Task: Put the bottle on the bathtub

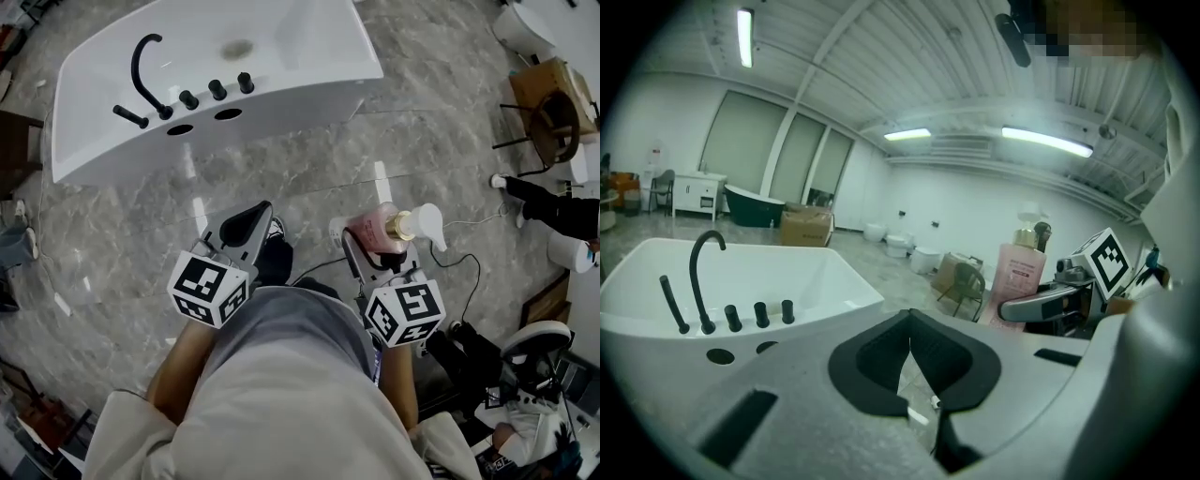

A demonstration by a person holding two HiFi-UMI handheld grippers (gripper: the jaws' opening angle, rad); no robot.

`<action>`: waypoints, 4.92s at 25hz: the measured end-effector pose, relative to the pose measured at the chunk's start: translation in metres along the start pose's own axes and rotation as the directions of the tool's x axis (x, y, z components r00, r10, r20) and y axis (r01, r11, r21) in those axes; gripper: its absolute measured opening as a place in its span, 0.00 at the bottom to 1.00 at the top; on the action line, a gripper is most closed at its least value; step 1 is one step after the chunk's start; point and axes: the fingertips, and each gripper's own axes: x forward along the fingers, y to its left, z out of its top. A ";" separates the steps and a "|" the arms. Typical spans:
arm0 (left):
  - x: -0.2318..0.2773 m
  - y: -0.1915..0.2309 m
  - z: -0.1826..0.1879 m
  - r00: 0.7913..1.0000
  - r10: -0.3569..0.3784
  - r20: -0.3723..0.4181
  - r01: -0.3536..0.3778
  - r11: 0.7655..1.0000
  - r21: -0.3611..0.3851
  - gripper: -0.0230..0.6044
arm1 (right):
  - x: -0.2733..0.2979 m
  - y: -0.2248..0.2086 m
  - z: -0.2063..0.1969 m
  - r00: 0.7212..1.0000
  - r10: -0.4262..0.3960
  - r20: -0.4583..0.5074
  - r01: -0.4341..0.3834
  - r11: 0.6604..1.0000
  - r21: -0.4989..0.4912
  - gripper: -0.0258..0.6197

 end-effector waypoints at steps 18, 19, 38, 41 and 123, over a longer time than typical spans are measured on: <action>0.020 0.064 0.045 0.992 0.059 0.107 -0.049 0.995 -0.092 0.04 | 0.074 -0.008 0.058 0.999 -0.011 -0.048 0.006 0.996 -0.094 0.38; 0.025 0.066 0.046 0.992 0.062 0.106 -0.052 0.994 -0.094 0.04 | 0.079 -0.012 0.062 0.999 -0.011 -0.046 0.006 0.995 -0.102 0.38; 0.169 0.136 0.143 0.975 0.204 0.091 -0.196 0.977 -0.085 0.04 | 0.225 -0.129 0.174 0.986 0.148 -0.070 -0.156 0.980 -0.124 0.38; 0.185 0.151 0.158 0.962 0.251 0.104 -0.239 0.964 -0.114 0.04 | 0.247 -0.144 0.189 0.979 0.182 -0.093 -0.194 0.972 -0.131 0.38; 0.231 0.236 0.141 0.883 0.469 0.003 -0.433 0.819 -0.377 0.04 | 0.471 -0.231 0.124 0.897 0.211 -0.390 -0.279 0.952 -0.128 0.38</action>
